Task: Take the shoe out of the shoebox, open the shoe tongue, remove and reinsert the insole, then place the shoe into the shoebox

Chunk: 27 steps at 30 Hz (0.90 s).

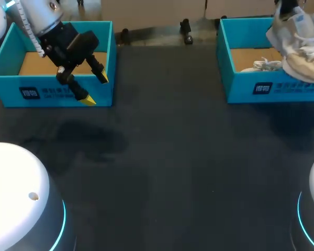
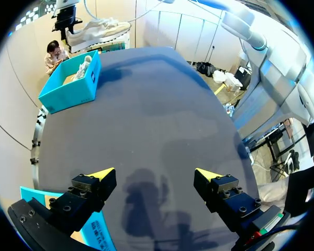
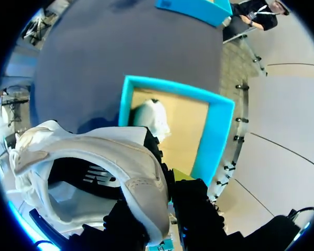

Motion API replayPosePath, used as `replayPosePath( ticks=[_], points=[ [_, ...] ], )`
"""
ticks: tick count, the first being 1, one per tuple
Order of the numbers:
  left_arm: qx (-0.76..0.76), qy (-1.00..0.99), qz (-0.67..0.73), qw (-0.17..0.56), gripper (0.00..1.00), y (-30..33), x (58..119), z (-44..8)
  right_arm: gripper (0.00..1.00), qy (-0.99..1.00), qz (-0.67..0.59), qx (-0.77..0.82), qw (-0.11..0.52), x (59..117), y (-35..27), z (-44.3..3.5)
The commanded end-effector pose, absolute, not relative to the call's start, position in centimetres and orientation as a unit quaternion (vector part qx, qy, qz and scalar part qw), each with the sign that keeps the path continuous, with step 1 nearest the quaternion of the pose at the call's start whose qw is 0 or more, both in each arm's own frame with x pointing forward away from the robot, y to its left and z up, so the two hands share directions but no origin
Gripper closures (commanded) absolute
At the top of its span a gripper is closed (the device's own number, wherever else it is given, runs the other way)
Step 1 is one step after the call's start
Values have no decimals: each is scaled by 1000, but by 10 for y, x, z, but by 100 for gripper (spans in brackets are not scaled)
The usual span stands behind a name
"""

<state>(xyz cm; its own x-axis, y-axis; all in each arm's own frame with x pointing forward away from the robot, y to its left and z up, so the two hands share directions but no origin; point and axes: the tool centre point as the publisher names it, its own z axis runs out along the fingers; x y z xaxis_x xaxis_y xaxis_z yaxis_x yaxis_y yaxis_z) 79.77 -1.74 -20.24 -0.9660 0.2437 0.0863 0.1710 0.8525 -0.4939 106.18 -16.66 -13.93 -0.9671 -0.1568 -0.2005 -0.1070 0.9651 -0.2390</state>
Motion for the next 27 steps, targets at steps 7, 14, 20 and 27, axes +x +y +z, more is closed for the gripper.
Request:
replayPosePath(
  ticks=[7,14,20,27],
  points=[
    [-108,-960,248,73,0,-17,798,-202,100,987,-105,-65,103,1109,-201,-146],
    [-108,-960,248,73,0,-17,798,-202,100,988,-101,-62,101,1132,-223,-158],
    [-108,-960,248,73,0,-17,798,-202,100,988,-109,-44,100,1148,-248,-162],
    [-108,-960,248,73,0,-17,798,-202,100,987,-114,-4,117,1161,-275,-161]
  ],
)
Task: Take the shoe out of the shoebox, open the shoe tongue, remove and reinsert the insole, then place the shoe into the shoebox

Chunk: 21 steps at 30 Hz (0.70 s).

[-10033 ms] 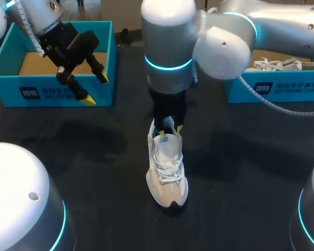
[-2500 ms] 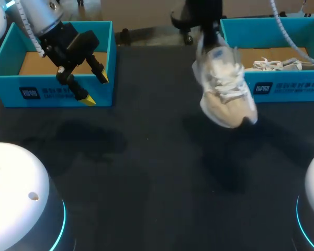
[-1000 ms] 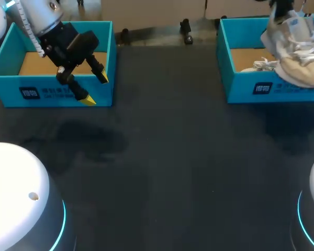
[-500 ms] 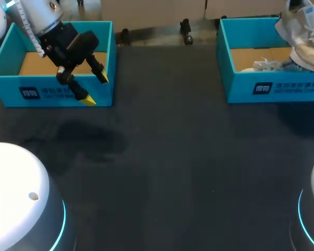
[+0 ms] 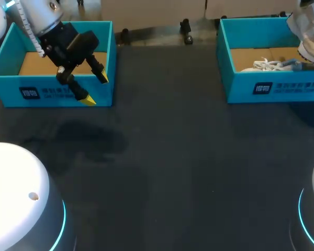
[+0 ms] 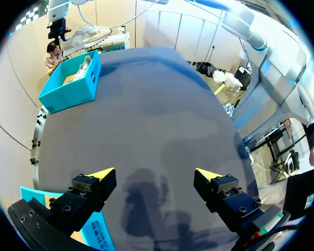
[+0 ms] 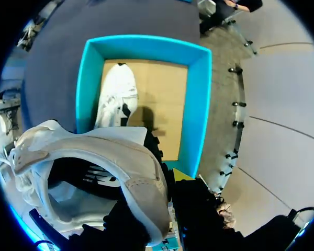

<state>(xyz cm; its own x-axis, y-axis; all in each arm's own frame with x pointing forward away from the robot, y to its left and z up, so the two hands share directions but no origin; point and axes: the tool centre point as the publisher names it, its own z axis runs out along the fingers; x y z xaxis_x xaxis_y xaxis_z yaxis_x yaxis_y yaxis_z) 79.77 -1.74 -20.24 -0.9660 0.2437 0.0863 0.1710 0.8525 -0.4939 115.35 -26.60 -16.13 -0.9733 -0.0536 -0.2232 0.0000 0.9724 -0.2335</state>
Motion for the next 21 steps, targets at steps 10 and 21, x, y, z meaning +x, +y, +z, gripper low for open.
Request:
replayPosePath(
  ticks=[10,21],
  points=[
    [-108,-960,248,73,0,-17,798,-202,100,974,-118,157,115,1155,-291,-162],
    [-108,-960,248,73,0,-17,798,-202,100,905,-109,385,146,1143,-302,-154]
  ],
)
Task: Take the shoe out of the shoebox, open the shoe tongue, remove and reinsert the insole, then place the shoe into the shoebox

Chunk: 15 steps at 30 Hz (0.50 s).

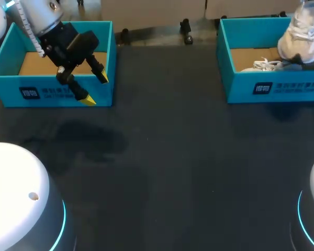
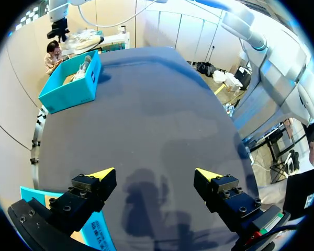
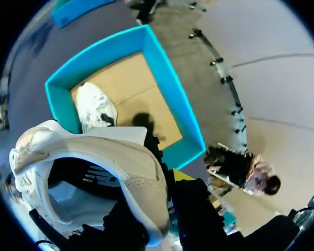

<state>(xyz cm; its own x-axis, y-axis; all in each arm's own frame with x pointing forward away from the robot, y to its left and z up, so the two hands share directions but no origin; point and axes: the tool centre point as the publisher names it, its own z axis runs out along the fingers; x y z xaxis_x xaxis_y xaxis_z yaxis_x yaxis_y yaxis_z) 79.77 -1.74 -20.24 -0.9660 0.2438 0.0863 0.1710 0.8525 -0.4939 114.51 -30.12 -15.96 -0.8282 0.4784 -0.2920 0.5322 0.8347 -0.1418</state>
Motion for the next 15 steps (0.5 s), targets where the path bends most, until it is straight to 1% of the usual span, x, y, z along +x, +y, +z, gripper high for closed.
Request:
replayPosePath(
  ticks=[1,4,10,15],
  points=[
    [-108,-960,248,73,0,-17,798,-202,100,896,-102,404,150,1142,-302,-154],
    [-108,-960,248,73,0,-17,798,-202,100,871,-110,455,151,1140,-304,-152],
    [-108,-960,248,73,0,-17,798,-202,100,837,-96,523,130,1136,-303,-152],
    [-108,-960,248,73,0,-17,798,-202,100,810,-76,565,136,1123,-307,-150]
  ],
)
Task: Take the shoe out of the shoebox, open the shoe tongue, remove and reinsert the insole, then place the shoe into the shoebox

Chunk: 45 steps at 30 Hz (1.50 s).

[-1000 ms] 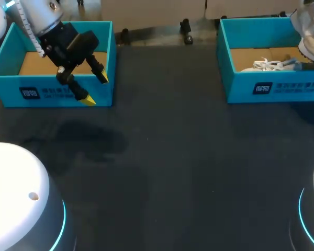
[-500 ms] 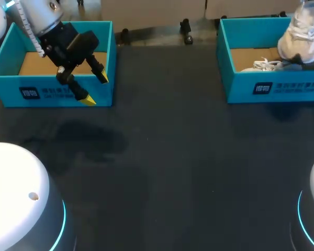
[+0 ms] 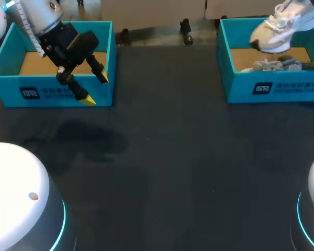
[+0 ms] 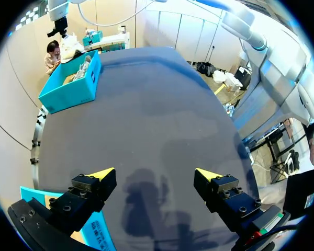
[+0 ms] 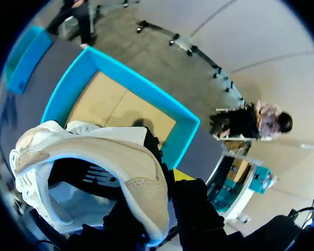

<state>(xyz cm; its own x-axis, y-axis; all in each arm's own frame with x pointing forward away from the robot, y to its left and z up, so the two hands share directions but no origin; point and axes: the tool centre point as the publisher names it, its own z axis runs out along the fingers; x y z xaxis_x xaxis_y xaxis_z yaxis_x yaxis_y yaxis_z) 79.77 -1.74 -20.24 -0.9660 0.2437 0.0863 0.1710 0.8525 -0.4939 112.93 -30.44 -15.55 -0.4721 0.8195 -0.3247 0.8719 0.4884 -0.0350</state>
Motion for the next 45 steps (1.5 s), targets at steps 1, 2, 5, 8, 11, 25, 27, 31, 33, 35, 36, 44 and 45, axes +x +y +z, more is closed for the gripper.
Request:
replayPosePath(
  ticks=[1,2,5,8,11,25,27,31,33,35,36,44,45],
  points=[
    [-108,-960,248,73,0,-17,798,-202,100,810,-76,565,136,1123,-307,-150],
    [-108,-960,248,73,0,-17,798,-202,100,810,-76,565,136,1123,-307,-150],
    [-108,-960,248,73,0,-17,798,-202,100,810,-76,565,136,1123,-307,-150],
    [-108,-960,248,73,0,-17,798,-202,100,810,-76,565,136,1123,-307,-150],
    [-108,-960,248,73,0,-17,798,-202,100,810,-76,565,136,1123,-307,-150],
    [-108,-960,248,73,0,-17,798,-202,100,761,-64,630,144,1132,-315,-154],
    [-108,-960,248,73,0,-17,798,-202,100,748,-68,644,147,1133,-316,-155],
    [-108,-960,248,73,0,-17,798,-202,100,730,-72,664,148,1134,-318,-158],
    [-108,-960,248,73,0,-17,798,-202,100,722,-75,672,149,1135,-319,-160],
    [-108,-960,248,73,0,-17,798,-202,100,709,-85,684,150,1136,-320,-162],
    [-108,-960,248,73,0,-17,798,-202,100,709,-80,685,150,1136,-320,-163],
    [-108,-960,248,73,0,-17,798,-202,100,670,-86,721,157,1136,-323,-169],
    [-108,-960,248,73,0,-17,798,-202,100,663,-91,727,156,1137,-323,-171]
  ],
)
